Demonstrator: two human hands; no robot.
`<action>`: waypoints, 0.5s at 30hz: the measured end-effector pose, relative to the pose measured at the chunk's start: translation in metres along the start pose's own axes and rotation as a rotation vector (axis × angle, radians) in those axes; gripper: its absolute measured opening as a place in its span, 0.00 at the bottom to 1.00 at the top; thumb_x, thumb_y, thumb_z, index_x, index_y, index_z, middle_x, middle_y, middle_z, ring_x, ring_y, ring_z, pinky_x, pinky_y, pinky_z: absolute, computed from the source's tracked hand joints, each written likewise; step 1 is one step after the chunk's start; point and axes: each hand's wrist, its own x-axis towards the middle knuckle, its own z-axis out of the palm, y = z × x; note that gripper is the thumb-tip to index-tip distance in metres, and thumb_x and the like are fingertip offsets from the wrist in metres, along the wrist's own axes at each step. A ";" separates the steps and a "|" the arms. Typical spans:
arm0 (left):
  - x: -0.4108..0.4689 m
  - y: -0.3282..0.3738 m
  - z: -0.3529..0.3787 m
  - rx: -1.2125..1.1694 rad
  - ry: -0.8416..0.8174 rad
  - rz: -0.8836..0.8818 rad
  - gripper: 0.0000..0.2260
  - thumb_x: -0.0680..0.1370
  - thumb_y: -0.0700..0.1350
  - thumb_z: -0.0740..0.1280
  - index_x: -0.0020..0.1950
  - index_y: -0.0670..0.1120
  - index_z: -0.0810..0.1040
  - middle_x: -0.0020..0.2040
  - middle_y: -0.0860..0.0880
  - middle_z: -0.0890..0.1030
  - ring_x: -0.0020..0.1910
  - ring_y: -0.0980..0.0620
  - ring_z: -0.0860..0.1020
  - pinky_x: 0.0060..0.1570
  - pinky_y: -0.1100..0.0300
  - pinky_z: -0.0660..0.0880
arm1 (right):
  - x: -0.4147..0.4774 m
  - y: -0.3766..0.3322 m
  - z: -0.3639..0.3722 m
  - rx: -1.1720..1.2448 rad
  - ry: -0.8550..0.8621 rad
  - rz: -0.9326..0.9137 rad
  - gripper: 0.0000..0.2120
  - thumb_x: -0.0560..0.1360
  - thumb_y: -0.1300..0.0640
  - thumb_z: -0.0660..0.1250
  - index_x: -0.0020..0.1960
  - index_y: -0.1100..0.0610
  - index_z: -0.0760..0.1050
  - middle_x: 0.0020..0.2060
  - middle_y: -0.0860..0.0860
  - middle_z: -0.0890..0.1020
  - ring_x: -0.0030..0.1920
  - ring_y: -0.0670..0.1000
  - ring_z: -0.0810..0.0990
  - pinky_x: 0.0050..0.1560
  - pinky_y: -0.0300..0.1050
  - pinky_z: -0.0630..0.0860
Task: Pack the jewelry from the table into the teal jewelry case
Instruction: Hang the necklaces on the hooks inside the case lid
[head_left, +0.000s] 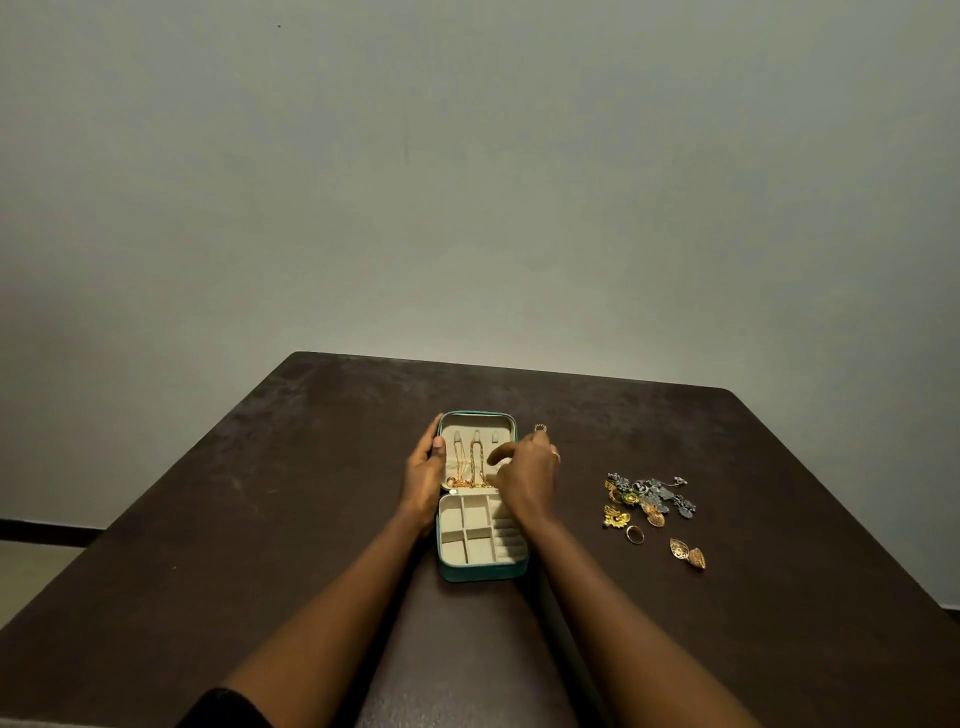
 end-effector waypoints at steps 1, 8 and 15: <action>0.000 0.000 -0.001 0.023 -0.007 -0.005 0.18 0.82 0.39 0.53 0.73 0.44 0.63 0.62 0.37 0.75 0.46 0.52 0.79 0.38 0.64 0.80 | 0.001 0.002 -0.003 0.065 0.082 0.053 0.09 0.74 0.65 0.67 0.47 0.53 0.83 0.58 0.52 0.73 0.59 0.53 0.72 0.52 0.42 0.71; 0.002 0.008 -0.003 0.196 0.041 -0.097 0.15 0.80 0.38 0.59 0.67 0.42 0.71 0.54 0.40 0.79 0.44 0.48 0.80 0.44 0.54 0.80 | 0.019 0.033 -0.013 0.407 0.234 0.439 0.20 0.71 0.69 0.57 0.31 0.49 0.76 0.49 0.55 0.81 0.47 0.57 0.79 0.48 0.49 0.77; 0.010 0.012 -0.010 0.492 0.103 -0.171 0.13 0.77 0.42 0.64 0.61 0.42 0.77 0.52 0.43 0.83 0.49 0.44 0.82 0.53 0.46 0.79 | 0.022 0.056 -0.017 0.527 0.185 0.530 0.11 0.73 0.69 0.61 0.43 0.63 0.83 0.43 0.61 0.84 0.44 0.59 0.81 0.43 0.47 0.73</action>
